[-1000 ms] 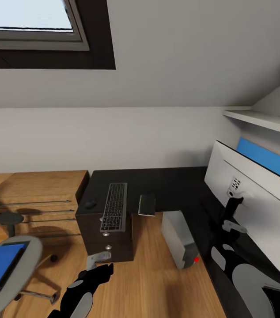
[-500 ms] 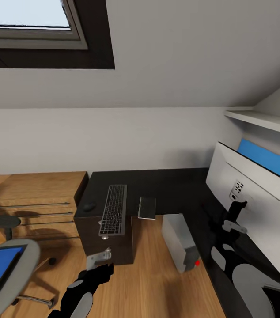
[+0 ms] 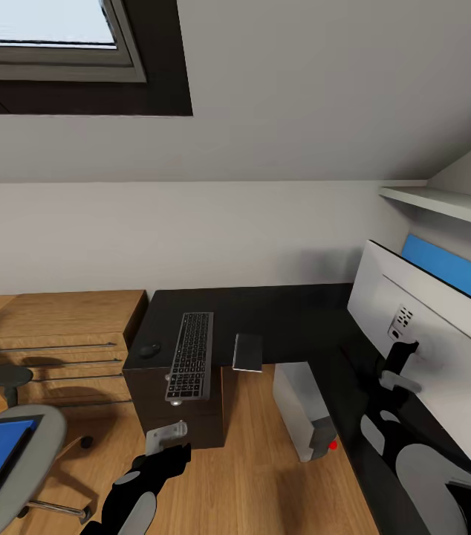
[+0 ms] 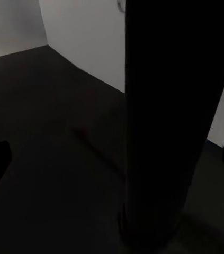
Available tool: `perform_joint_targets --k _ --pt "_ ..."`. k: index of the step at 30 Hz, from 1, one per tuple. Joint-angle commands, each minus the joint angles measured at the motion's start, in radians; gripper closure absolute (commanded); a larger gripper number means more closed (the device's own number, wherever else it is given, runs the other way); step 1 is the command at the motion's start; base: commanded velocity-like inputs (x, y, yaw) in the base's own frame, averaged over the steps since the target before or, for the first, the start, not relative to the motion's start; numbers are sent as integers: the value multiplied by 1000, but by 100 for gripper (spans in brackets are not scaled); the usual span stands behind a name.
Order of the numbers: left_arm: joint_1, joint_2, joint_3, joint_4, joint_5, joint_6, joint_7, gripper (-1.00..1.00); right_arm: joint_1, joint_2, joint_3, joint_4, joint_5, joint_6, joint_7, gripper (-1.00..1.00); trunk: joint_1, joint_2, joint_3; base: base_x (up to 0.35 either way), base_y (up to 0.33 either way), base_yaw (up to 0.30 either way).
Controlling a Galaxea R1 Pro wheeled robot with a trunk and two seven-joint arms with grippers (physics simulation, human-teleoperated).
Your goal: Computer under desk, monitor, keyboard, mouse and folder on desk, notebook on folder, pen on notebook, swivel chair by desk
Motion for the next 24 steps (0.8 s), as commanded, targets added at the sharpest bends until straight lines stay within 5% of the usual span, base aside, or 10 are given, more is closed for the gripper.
perform_joint_targets --k 1,11,24 --pt "-1 1 -3 -1 9 1 10 -100 -1 -3 5 1 -11 -5 0 -100 0 -2 -2 0 0 0" --pt "-1 1 -3 -1 10 1 10 -100 -1 -42 -1 2 -13 -3 0 -100 0 -2 -2 0 0 0" --pt "-1 1 -3 -1 9 1 10 -100 -1 -47 -8 1 -13 10 -1 -100 0 -2 -2 0 0 0"
